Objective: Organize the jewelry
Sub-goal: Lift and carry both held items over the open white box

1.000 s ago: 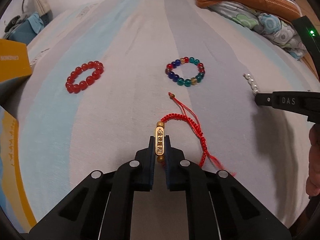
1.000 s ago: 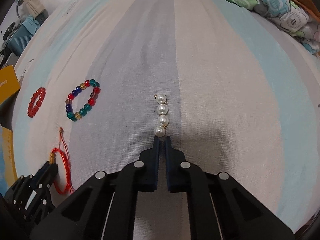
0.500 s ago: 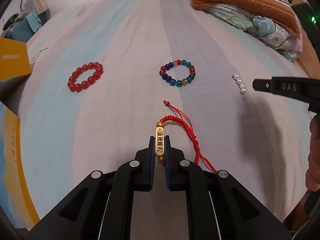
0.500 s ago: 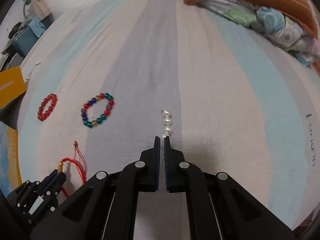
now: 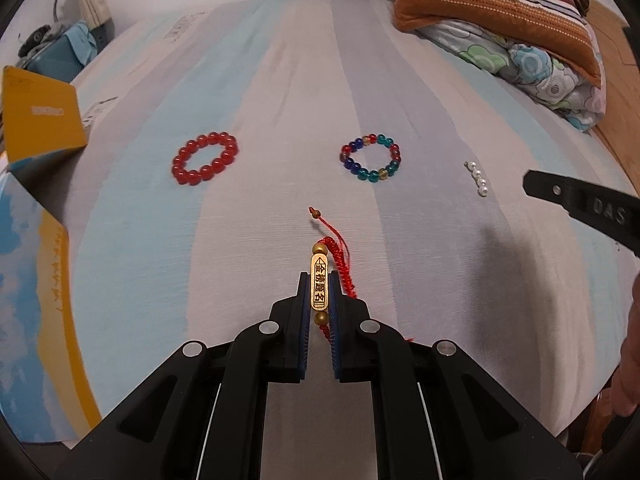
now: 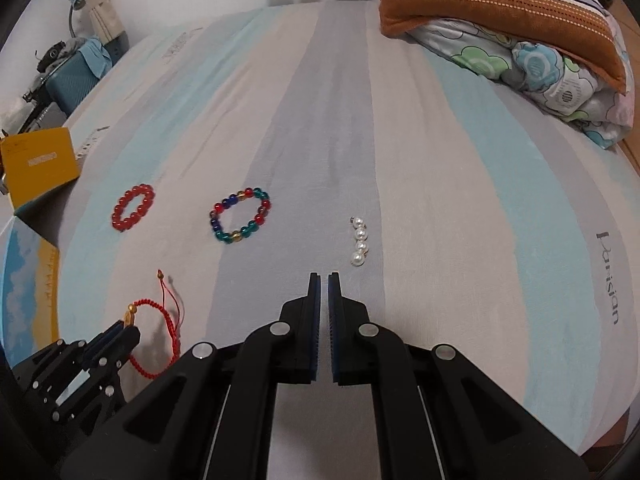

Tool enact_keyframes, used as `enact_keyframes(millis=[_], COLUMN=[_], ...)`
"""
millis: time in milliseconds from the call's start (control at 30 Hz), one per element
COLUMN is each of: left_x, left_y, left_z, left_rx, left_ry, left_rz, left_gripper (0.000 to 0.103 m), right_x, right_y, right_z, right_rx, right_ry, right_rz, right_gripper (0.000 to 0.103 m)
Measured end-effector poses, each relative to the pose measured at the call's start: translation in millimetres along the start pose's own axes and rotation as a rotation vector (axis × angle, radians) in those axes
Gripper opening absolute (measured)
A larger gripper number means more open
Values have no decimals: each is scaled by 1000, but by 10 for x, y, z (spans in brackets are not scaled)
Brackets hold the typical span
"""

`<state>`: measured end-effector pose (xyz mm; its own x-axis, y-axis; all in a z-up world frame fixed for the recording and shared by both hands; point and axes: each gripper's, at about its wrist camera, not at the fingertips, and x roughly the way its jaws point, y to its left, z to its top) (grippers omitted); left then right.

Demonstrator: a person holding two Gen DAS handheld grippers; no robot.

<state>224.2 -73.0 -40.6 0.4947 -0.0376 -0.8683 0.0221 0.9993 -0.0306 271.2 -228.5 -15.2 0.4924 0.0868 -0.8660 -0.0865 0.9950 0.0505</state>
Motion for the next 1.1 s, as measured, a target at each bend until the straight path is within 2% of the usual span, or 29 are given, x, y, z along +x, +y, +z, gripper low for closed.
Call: enact_keyframes(millis=[267,600,733,1100], left_x=[-271,-646,-767,-1001], left_y=[119,515,609,947], left_z=[-89,-326,-401,-651], left_rx=[5,-58,-51,-96], left_ry=[-21,-28,-34,-33], left_rz=[14,43,58,33], left_gripper=[7,7,7,7], right_x=[-167,-261,-340,-504], right_y=[92,207,320,593], right_z=[-105,-312,-346,-607], right_rx=[0,-6,-15,-48], right_ry=[-22,-19,-28,-26], right_rz=[3,-31,-33,-18], right_gripper=[3,3,3,3])
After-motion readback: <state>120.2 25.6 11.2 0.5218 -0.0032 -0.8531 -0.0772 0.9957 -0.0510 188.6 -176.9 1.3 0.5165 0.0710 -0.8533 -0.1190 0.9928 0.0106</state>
